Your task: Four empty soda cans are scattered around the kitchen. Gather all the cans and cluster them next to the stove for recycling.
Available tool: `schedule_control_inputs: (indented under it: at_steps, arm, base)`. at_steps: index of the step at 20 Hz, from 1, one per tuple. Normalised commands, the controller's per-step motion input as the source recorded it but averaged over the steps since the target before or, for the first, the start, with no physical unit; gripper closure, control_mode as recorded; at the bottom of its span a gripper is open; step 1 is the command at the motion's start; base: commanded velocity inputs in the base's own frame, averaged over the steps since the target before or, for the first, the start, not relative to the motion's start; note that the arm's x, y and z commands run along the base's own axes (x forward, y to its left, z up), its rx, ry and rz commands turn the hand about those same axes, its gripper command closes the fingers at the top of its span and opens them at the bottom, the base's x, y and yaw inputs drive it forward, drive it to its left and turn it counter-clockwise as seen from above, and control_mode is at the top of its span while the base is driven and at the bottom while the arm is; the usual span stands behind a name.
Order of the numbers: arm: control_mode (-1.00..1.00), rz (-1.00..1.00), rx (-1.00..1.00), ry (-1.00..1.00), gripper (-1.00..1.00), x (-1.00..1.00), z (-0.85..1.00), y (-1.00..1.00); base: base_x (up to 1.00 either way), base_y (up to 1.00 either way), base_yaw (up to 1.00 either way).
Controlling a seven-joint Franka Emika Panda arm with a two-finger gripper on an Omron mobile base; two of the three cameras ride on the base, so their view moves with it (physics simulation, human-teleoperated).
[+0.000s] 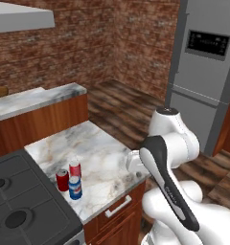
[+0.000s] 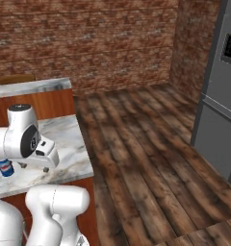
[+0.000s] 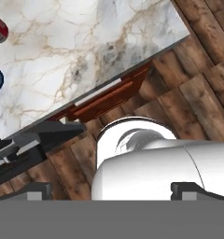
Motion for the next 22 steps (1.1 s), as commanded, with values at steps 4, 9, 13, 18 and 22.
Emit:
schedule_control_inputs:
  at_steps: [4, 9, 13, 18, 22]
  arm:
    - [-1.00, 0.00, 0.00, 0.00, -1.00, 0.00, 0.00, 0.00]
    - [1.00, 0.00, 0.00, 0.00, -1.00, 0.00, 0.00, 0.00]
    - [1.00, 0.00, 0.00, 0.00, -1.00, 0.00, 0.00, 0.00]
    - [1.00, 0.00, 0.00, 0.00, -1.00, 0.00, 0.00, 0.00]
    - [1.00, 0.00, 0.00, 0.00, -1.00, 0.00, 0.00, 0.00]
  base:
    - [0.00, 0.00, 0.00]
    - [0.13, -0.12, 0.03]
    - [0.48, -0.58, 0.15]
    - [0.37, -0.77, 0.18]
    - [0.30, -0.80, 0.16]
